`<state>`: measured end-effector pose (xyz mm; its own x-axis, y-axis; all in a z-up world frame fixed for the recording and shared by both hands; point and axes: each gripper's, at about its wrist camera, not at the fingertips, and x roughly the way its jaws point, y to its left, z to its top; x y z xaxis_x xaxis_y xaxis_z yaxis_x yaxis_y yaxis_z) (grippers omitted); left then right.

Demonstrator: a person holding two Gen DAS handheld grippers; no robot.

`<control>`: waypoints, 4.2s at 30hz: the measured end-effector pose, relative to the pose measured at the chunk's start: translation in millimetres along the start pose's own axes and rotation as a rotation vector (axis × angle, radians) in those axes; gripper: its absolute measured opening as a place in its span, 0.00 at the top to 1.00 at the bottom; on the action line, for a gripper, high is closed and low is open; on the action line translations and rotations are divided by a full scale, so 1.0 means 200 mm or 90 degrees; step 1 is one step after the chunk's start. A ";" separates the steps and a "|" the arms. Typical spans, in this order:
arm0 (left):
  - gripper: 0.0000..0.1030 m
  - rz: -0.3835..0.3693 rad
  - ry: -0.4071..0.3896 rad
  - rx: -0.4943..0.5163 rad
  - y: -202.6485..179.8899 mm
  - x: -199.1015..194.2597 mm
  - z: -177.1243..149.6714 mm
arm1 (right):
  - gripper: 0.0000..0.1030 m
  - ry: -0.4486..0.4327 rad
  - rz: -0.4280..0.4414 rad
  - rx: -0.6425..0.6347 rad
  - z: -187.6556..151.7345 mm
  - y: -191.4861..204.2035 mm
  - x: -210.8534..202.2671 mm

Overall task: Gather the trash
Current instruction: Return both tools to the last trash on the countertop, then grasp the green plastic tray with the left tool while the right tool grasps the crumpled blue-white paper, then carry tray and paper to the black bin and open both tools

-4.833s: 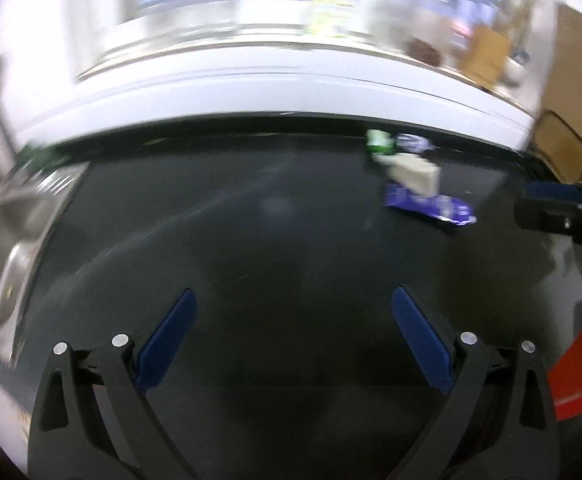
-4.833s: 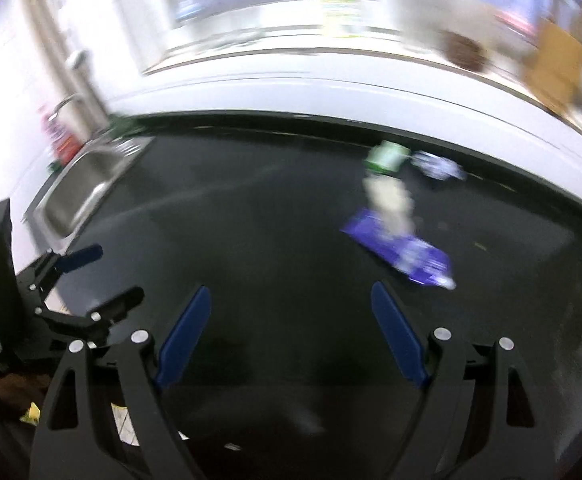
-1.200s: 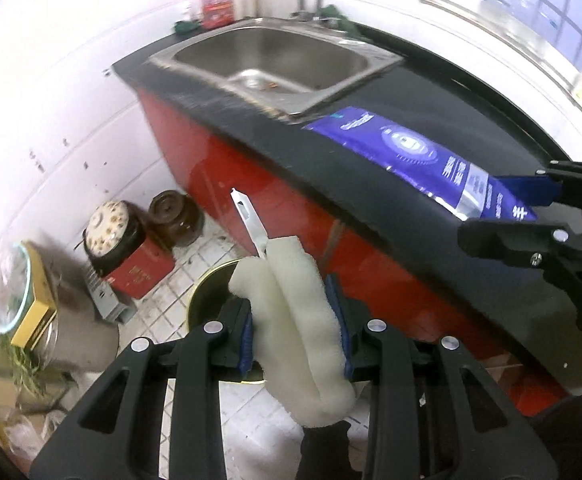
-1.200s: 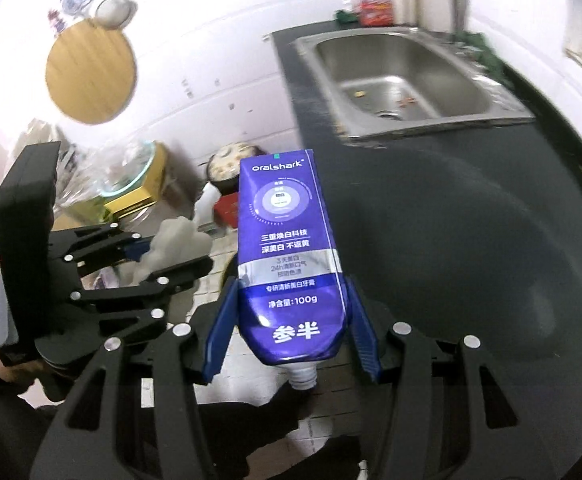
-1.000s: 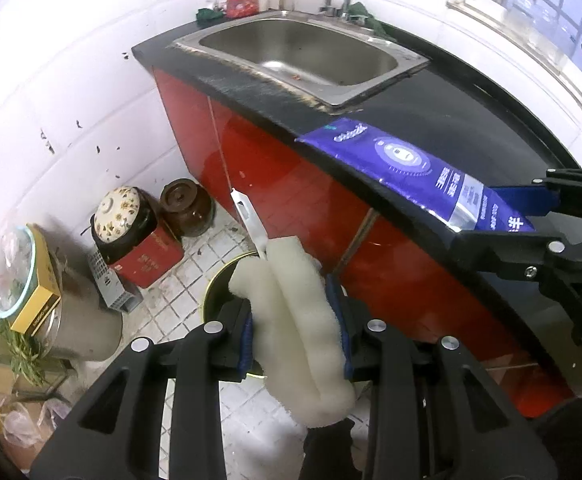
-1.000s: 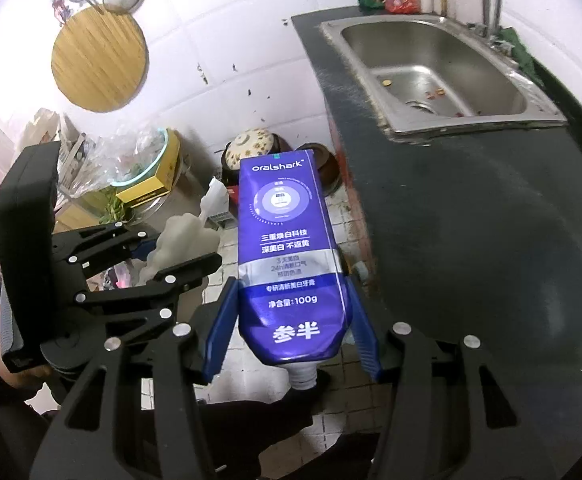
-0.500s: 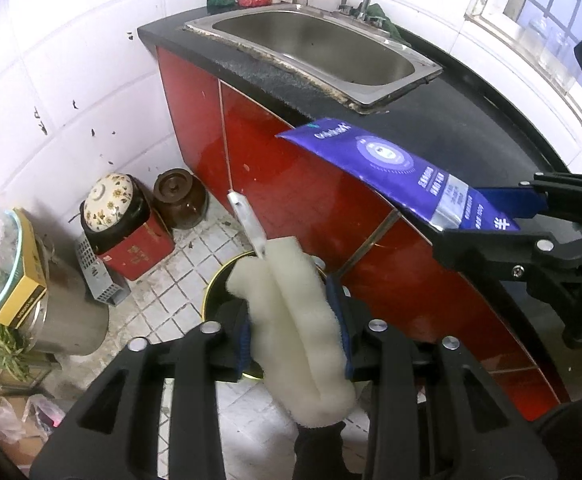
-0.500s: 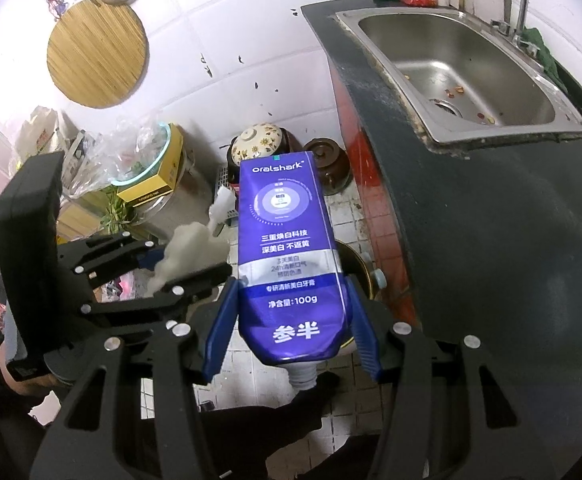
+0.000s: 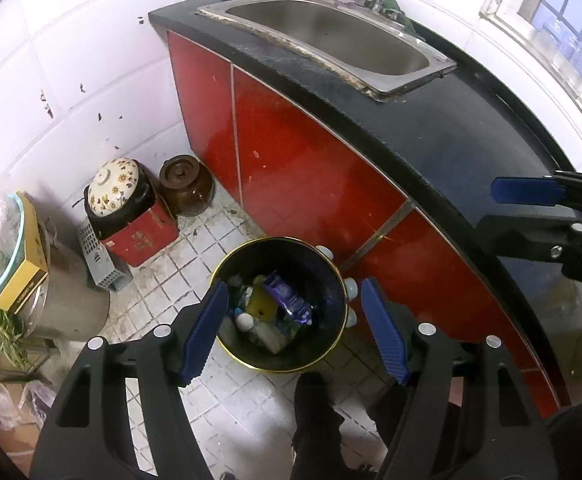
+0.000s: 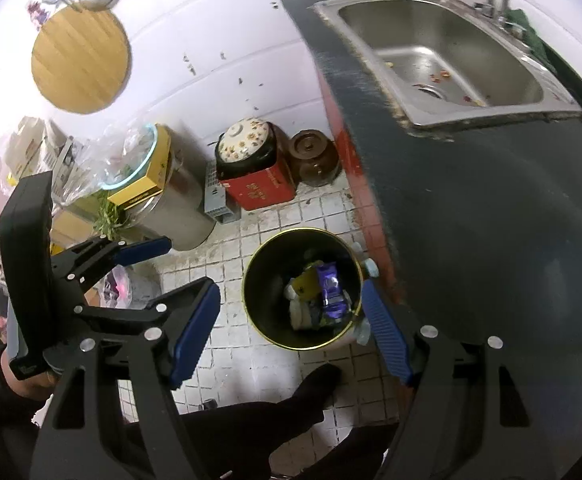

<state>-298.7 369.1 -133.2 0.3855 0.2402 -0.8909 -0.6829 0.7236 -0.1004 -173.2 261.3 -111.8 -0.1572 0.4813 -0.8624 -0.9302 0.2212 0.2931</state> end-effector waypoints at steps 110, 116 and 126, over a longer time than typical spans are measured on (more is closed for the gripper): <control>0.68 -0.244 -0.108 0.553 -2.15 -0.05 0.07 | 0.65 -0.232 -0.383 0.504 -1.52 -1.24 -1.31; 0.68 -0.149 -0.134 0.431 -1.70 -0.09 0.19 | 0.65 -0.214 -0.312 0.366 -1.08 -1.12 -1.11; 0.68 0.007 -0.120 0.187 -0.80 -0.15 0.16 | 0.65 -0.146 -0.161 0.103 -0.40 -0.57 -0.62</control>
<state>-181.9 267.1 -75.7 0.5059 0.3444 -0.7909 -0.4902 0.8692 0.0649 -74.9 109.2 -71.6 0.1659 0.5674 -0.8065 -0.8630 0.4792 0.1597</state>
